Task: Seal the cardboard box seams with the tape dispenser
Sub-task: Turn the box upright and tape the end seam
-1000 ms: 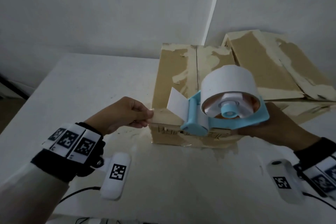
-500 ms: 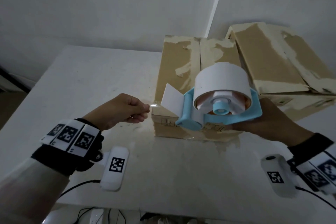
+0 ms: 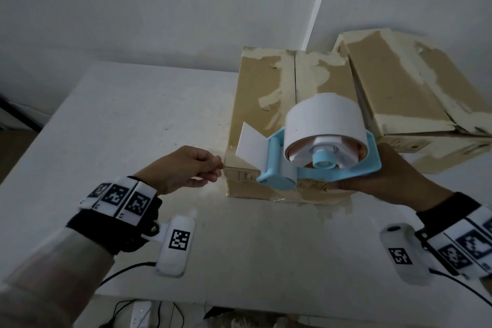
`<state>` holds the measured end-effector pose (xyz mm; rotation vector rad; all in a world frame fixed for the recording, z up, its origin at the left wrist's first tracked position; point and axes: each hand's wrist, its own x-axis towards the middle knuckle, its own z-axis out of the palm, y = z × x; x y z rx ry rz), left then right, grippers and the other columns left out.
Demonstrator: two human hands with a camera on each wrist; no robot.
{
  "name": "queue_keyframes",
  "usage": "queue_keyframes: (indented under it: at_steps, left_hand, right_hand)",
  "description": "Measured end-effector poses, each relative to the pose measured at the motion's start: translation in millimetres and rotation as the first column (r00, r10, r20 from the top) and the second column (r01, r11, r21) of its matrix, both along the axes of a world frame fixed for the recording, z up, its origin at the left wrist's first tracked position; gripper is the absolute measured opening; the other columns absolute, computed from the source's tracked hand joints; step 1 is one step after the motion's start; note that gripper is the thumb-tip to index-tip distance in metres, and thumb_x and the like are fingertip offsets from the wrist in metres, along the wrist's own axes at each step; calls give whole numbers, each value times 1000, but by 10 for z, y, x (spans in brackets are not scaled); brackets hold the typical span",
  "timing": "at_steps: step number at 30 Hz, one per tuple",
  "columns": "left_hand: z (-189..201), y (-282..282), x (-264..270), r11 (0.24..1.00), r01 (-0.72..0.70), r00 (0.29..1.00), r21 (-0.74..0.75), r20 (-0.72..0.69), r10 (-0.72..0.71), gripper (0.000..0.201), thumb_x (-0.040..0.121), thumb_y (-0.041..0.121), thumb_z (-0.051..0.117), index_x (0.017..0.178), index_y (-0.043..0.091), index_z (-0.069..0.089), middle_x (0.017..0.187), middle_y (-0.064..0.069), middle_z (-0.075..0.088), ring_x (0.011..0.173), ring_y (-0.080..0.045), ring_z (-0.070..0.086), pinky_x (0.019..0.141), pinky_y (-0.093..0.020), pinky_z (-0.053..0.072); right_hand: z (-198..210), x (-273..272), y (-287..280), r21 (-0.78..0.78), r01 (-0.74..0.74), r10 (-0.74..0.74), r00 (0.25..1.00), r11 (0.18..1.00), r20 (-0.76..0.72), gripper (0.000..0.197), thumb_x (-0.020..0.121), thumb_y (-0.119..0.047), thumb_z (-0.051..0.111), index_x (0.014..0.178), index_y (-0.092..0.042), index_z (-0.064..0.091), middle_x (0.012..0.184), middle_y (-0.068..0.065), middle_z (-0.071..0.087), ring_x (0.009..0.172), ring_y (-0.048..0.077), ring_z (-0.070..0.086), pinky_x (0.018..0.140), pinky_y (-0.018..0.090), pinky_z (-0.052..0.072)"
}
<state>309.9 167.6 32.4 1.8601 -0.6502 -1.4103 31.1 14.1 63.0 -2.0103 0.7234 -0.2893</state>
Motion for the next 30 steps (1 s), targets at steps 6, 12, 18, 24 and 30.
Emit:
queue_keyframes:
  at_steps: [6, 12, 18, 24, 30]
  left_hand:
    - [5, -47, -12, 1000, 3, 999, 24, -42, -2, 20, 90, 21, 53, 78, 9, 63, 58, 7, 69, 54, 2, 64, 48, -10, 47]
    - [18, -101, 19, 990, 67, 995, 126, 65, -75, 27, 86, 29, 58, 77, 6, 68, 66, 2, 71, 63, -2, 65, 51, -8, 48]
    - [-46, -106, -32, 982, 63, 989, 179, 117, -85, 16, 88, 24, 56, 84, 9, 52, 83, -7, 62, 74, -12, 61, 49, -15, 49]
    - [101, -154, -117, 987, -28, 782, -157, 612, 120, 7, 90, 17, 53, 93, 12, 57, 101, -7, 62, 88, -19, 58, 75, -27, 43]
    - [14, -203, -510, 994, 45, 902, -102, 431, 3, 28, 92, 27, 44, 112, 10, 52, 112, -8, 60, 92, -22, 57, 79, -35, 48]
  right_hand:
    - [-2, 3, 5, -4, -31, 31, 999, 1000, -15, 50, 40, -68, 72, 88, -59, 59, 99, -28, 64, 86, -5, 63, 67, 15, 51]
    - [-71, -23, -47, -4, -29, 29, 999, 1000, -43, 56, 36, -74, 70, 89, -57, 59, 99, -26, 65, 85, -4, 64, 70, 18, 50]
    - [-73, -22, -52, -31, -30, 29, 998, 999, -50, 49, 45, -61, 77, 90, -48, 62, 97, -20, 68, 86, -3, 64, 70, 17, 53]
    - [-81, -29, -75, -15, -3, 2, 999, 1000, -48, 47, 54, -44, 79, 97, -36, 63, 94, -5, 72, 89, 3, 65, 78, 25, 55]
    - [-97, -27, -79, 26, -28, 28, 1000, 999, -1, 43, 58, -37, 80, 97, -41, 63, 102, -12, 69, 89, 3, 66, 74, 17, 54]
